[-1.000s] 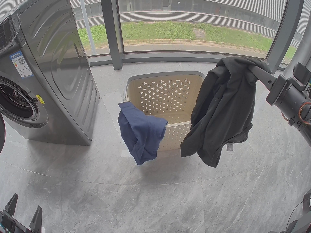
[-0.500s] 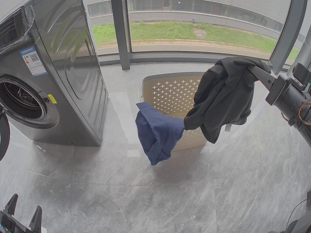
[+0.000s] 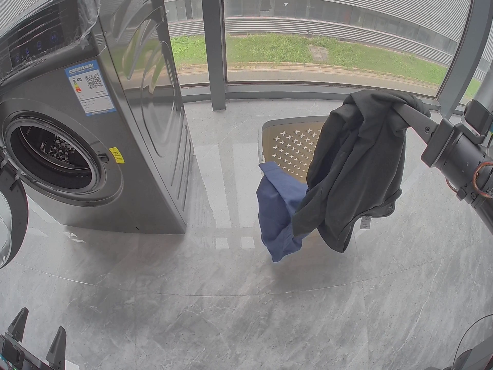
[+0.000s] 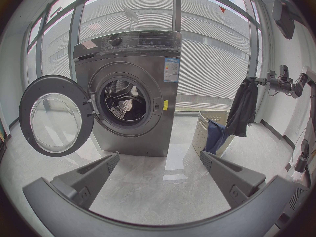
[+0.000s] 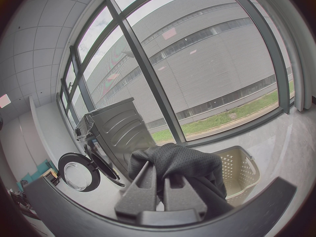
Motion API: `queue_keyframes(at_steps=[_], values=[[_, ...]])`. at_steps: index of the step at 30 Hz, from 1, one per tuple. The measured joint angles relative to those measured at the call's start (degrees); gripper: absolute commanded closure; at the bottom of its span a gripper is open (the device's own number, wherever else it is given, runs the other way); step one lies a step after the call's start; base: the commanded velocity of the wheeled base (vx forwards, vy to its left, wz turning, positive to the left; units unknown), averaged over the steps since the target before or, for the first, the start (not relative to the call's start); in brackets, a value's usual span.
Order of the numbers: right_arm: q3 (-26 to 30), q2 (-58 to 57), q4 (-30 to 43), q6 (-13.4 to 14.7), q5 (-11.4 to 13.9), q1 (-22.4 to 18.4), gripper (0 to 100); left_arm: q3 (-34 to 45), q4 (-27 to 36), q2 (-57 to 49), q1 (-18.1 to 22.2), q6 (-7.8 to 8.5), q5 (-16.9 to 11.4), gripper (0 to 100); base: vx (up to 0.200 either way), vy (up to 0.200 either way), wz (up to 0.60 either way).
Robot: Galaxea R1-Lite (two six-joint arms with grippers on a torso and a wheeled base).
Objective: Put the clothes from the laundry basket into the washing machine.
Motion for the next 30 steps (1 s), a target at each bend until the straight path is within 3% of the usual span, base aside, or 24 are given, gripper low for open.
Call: queue_keyframes(at_steps=[18,24,30], values=[[0.1,0.2,0.0,0.0,0.0,0.0,100,0.0,0.0,0.0,0.0,0.02,0.0,0,0.000,0.200,0.00],[0.1,0.3,0.0,0.0,0.0,0.0,100,0.0,0.0,0.0,0.0,0.06,0.0,0,0.000,0.000,0.00],[0.1,0.3,0.0,0.0,0.0,0.1,100,0.0,0.0,0.0,0.0,0.17,0.0,0,-0.200,0.000,0.00]])
